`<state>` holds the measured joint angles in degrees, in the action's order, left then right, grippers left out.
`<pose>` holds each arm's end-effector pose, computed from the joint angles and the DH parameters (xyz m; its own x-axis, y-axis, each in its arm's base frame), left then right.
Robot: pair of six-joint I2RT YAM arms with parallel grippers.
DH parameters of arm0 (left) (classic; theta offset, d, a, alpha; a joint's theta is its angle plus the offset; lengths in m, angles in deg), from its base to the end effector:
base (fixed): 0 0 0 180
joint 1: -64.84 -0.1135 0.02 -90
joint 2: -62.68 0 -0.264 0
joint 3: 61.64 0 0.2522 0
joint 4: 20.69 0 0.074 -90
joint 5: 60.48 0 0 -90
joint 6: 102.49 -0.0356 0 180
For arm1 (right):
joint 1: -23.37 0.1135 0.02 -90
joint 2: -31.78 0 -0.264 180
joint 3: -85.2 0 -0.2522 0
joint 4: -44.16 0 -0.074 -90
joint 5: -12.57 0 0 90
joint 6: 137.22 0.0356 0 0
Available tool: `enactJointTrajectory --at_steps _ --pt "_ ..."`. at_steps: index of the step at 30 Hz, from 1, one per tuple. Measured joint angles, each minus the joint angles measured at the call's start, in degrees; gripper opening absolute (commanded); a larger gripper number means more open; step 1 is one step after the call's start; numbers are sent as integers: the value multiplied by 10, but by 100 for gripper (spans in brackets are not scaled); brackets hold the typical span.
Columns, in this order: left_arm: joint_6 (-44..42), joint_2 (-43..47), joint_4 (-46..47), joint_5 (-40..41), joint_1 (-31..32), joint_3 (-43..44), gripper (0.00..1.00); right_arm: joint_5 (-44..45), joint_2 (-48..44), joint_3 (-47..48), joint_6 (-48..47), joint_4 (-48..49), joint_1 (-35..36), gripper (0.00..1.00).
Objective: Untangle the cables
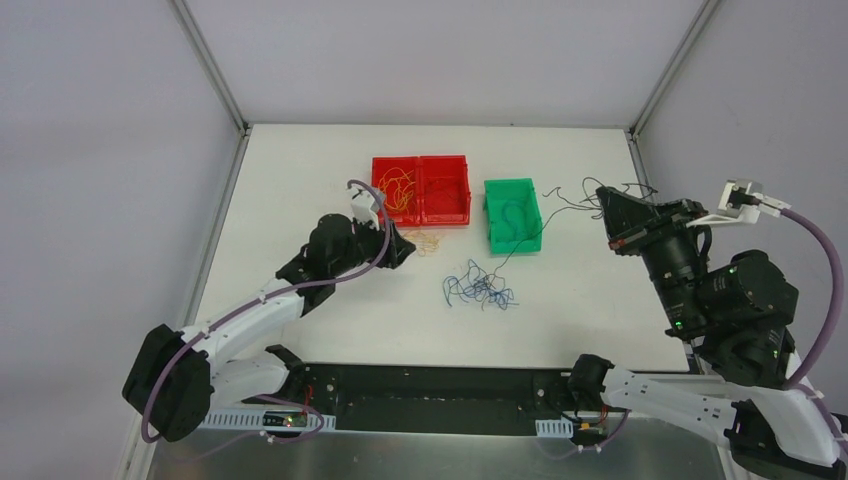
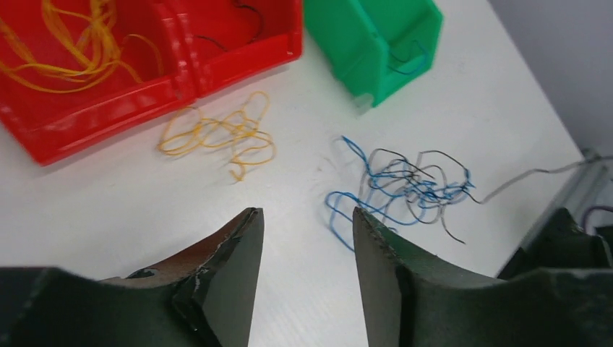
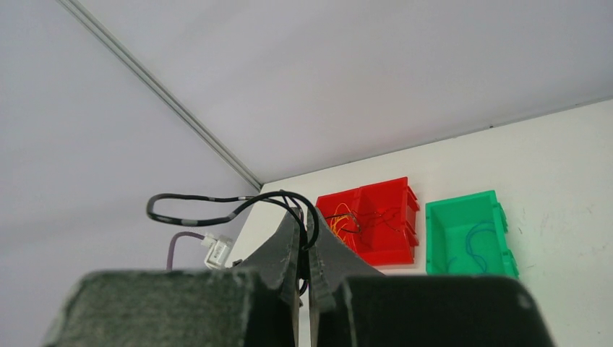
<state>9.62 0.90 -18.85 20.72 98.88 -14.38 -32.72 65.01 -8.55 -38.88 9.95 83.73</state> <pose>0.2007 -0.1421 0.2589 -0.4233 -0.1629 -0.8912 0.5586 0.7275 -0.3983 0.0440 0.0266 0.4917 0.1159 0.4122 -0.9037 -0.3084 0.8798 0.3617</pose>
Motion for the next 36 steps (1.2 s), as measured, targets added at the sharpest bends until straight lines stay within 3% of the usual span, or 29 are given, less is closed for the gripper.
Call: enactJointTrajectory --at_steps 2,4,12,16,21,26,32,36 --pt "-4 -7 42 -50 1 -12 66 -6 5 15 3 -2 0 0" --pt "-9 -27 99 -90 11 -25 69 -16 16 34 9 -4 0 0" --pt "-110 -106 234 -148 142 -29 72 -74 78 85 56 -5 0 0" --pt "-128 -130 312 -156 152 -28 71 -108 118 91 81 -6 0 0" --pt "-123 -205 345 -170 152 46 52 -141 159 95 104 -5 0 0" --pt "-106 -286 393 -175 160 107 14 -153 177 107 112 -6 0 0" --pt "-79 -382 466 -160 163 76 11 -138 180 182 101 -8 0 0" --pt "-56 -412 511 -133 163 25 1 -109 174 244 74 13 0 0"
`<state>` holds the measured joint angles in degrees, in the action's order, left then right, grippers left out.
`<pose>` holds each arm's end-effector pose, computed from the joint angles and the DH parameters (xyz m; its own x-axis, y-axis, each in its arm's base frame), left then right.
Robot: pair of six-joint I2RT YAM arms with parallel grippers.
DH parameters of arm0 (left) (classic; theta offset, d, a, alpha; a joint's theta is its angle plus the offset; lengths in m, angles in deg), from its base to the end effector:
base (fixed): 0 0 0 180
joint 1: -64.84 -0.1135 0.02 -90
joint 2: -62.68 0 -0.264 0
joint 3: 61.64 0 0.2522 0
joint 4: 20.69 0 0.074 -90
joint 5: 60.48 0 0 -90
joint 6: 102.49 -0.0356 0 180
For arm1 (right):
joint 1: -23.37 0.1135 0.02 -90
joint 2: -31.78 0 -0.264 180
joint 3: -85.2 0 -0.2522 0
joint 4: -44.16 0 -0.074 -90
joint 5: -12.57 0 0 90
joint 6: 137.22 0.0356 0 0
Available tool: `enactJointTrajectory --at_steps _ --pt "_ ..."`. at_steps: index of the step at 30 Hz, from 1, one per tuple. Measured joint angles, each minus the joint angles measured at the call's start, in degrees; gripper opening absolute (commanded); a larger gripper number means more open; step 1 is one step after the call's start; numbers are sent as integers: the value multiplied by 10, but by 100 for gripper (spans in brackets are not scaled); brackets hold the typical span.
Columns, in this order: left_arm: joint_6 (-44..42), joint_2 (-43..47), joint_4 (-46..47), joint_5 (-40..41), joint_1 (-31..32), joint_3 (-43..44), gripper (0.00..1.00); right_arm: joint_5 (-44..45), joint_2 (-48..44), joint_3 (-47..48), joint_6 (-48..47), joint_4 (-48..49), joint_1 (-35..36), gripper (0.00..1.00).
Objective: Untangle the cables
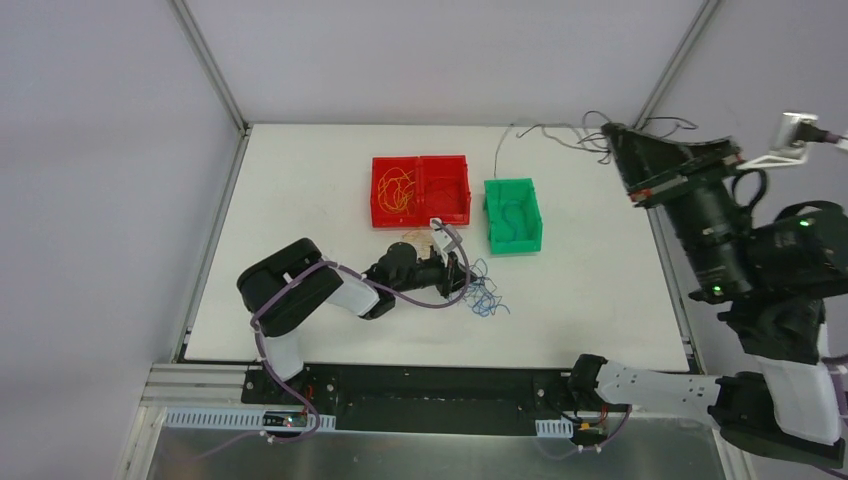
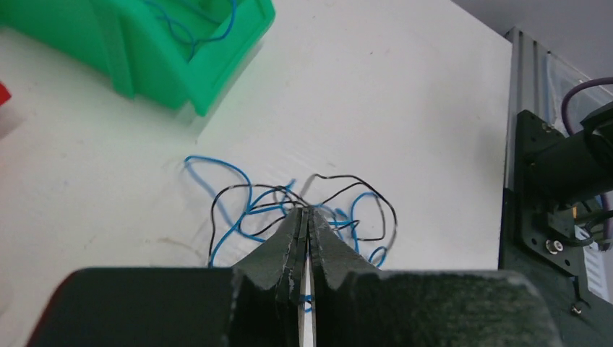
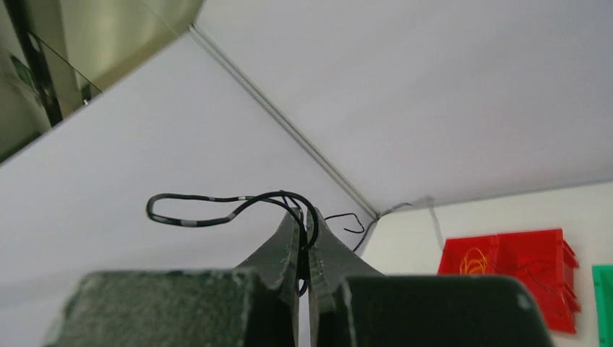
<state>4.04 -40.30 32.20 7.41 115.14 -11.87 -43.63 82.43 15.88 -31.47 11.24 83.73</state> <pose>0.2052 -0.2681 0.1682 -0.2746 -0.0819 -0.9581 0.9128 0.2909 -0.2865 0.0522 0.0517 0.5833 0.0873 0.6096 -0.7879 -0.5206 0.7022 0.4856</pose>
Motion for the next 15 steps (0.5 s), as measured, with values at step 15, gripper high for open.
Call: enactJointTrajectory --at_steps 15 --pt "65 177 -3 212 0 -219 24 91 -108 -6 -93 75 0 0"
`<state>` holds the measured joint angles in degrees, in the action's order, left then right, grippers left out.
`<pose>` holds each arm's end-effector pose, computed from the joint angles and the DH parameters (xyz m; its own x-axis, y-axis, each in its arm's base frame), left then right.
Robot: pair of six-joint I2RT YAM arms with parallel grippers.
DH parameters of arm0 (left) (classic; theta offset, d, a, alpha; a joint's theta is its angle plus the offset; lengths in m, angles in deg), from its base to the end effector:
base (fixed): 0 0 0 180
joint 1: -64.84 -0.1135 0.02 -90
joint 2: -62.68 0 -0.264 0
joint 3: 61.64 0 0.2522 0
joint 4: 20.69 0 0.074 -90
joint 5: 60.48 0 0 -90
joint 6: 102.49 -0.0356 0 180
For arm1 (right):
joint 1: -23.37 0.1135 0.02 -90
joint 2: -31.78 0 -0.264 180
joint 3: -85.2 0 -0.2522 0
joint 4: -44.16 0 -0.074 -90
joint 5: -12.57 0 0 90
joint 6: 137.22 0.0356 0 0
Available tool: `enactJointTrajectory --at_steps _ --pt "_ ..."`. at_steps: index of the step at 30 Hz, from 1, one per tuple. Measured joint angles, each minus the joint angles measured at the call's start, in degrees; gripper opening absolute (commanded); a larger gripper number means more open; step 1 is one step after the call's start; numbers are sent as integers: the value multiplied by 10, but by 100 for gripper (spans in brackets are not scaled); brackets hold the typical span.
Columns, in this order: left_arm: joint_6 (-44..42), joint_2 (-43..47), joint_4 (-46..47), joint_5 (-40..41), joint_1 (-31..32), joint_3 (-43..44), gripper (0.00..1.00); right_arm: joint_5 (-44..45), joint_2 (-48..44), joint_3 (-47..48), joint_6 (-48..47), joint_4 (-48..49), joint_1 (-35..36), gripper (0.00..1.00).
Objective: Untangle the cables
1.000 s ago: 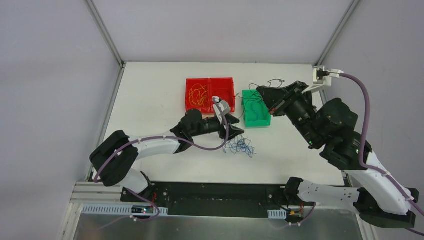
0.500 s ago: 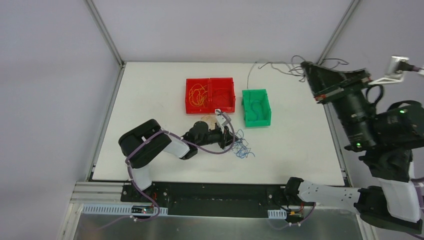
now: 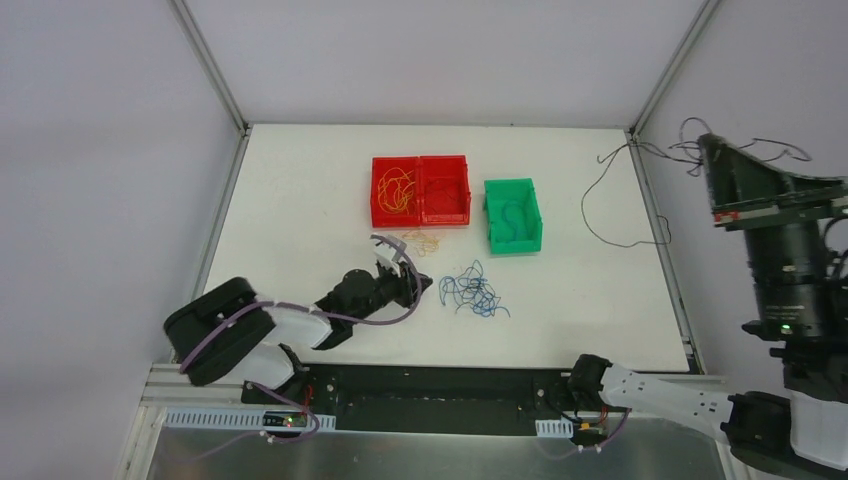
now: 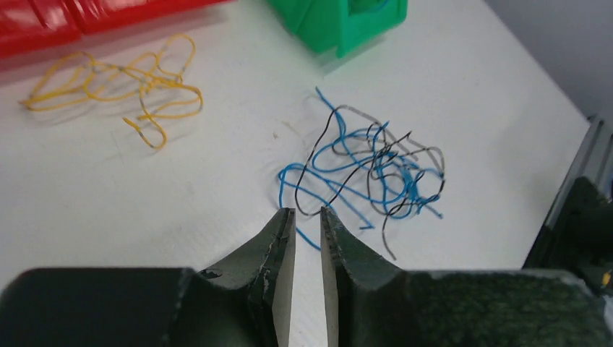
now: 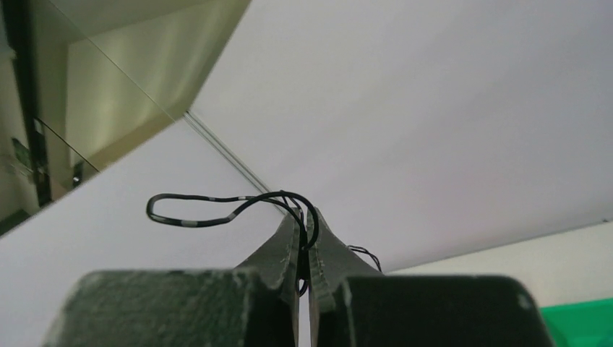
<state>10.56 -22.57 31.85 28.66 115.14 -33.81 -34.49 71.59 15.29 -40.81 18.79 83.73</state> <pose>0.1549 -0.1874 0.1548 -0.3550 -0.1853 -0.9163 0.6954 0.6027 -0.3913 0.0078 -0.0353 0.5906 0.3026 0.6970 -0.6501 -0.4342 0.7080 0.5570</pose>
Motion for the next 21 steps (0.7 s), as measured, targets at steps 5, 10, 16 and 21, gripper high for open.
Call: enactJointTrajectory --at_steps 5,10,16,21 --pt "18 213 -150 71 0 -6 50 1 -1 -98 -21 9 0 0" --pt "36 412 -322 162 0 -6 67 0 32 -149 -50 39 0 0" --pt "49 505 -459 254 0 -5 73 -1 109 -165 -92 95 0 0" --pt "51 430 -488 281 0 0 76 -4 192 -173 -117 141 -12 0"
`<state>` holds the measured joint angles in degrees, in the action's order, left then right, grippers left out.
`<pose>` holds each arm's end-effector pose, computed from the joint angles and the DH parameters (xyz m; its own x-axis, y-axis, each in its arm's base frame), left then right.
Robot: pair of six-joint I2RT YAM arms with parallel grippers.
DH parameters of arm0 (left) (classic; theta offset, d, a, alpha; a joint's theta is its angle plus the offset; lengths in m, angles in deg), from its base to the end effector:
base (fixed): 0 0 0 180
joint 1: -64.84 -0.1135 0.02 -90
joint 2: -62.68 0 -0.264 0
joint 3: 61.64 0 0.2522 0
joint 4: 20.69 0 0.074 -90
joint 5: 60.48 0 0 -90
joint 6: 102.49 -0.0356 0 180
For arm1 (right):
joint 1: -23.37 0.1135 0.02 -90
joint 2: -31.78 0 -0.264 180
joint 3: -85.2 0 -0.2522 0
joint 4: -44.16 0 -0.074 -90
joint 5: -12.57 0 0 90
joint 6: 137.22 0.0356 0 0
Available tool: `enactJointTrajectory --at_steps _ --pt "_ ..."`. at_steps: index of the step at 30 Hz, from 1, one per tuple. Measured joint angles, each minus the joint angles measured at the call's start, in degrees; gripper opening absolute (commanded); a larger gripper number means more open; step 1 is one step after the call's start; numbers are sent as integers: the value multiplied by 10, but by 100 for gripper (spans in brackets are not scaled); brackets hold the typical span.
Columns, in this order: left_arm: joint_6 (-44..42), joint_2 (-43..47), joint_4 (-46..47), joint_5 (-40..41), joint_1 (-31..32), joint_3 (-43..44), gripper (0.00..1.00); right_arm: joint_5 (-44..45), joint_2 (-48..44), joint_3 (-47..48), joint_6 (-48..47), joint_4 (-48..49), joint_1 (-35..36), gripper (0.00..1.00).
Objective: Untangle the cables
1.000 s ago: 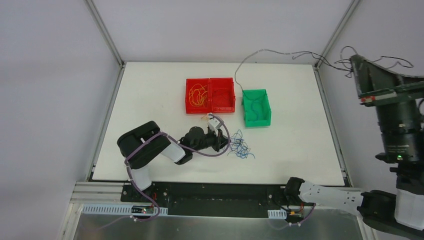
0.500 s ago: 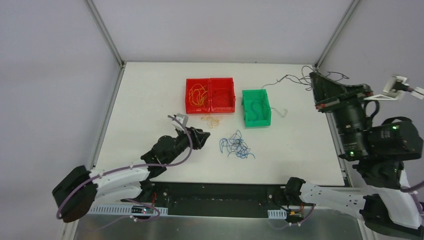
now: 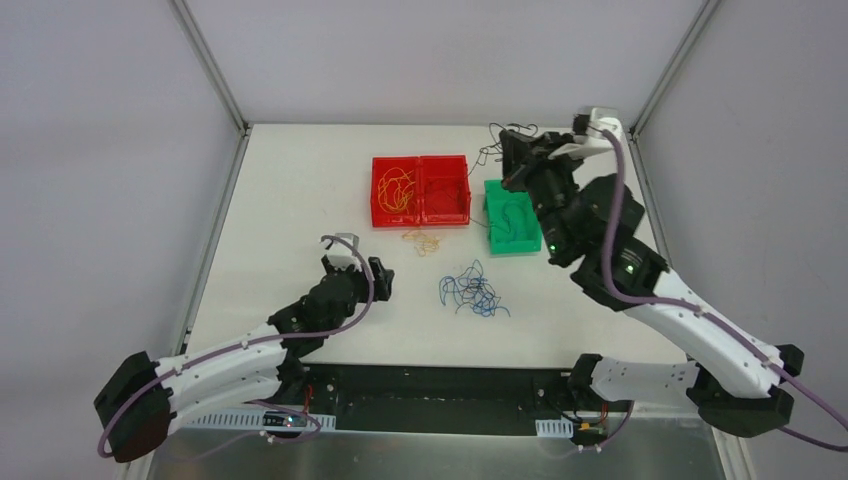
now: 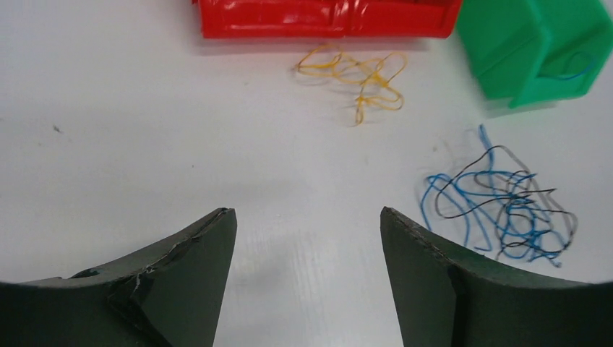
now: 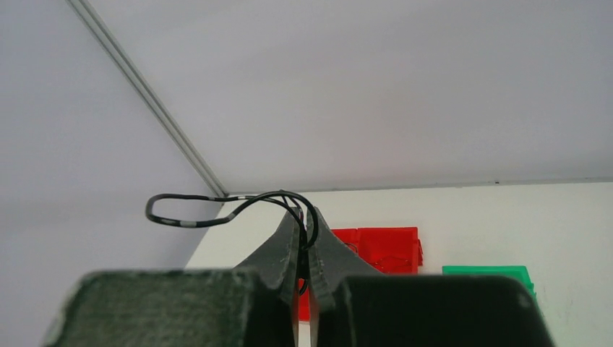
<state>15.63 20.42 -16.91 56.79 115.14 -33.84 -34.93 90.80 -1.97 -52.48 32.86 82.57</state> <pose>0.1228 -0.1224 0.2085 -0.2912 -0.3051 -0.9067 0.2937 0.8735 -0.3883 0.1160 0.1477 0.5186 0.2240 0.2437 -0.9436 -0.2944 0.9399 0.1729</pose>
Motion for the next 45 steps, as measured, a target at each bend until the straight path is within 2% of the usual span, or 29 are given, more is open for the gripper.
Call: enactJointTrajectory --at_steps 7,16,21,27,32,36,40,45 --pt "0 -153 -2 21 0 53 80 -27 87 -5 14 12 -56 0" --pt "-2 -306 55 35 0 119 81 -91 184 -10 83 55 -147 0" --pt "-5 -384 81 32 -3 146 81 -106 264 -10 104 75 -168 0" --pt "-9 -484 101 23 -18 223 80 -104 328 -28 104 136 -173 0" --pt "-2 -532 112 12 -42 257 78 -117 374 -63 136 189 -195 0" --pt "16 -553 133 12 -58 255 79 -122 445 -71 177 207 -214 0" --pt "28 -555 169 13 -62 241 79 -135 522 -49 214 165 -223 0" --pt "29 -561 184 5 -62 240 80 -166 621 63 255 28 -226 0"
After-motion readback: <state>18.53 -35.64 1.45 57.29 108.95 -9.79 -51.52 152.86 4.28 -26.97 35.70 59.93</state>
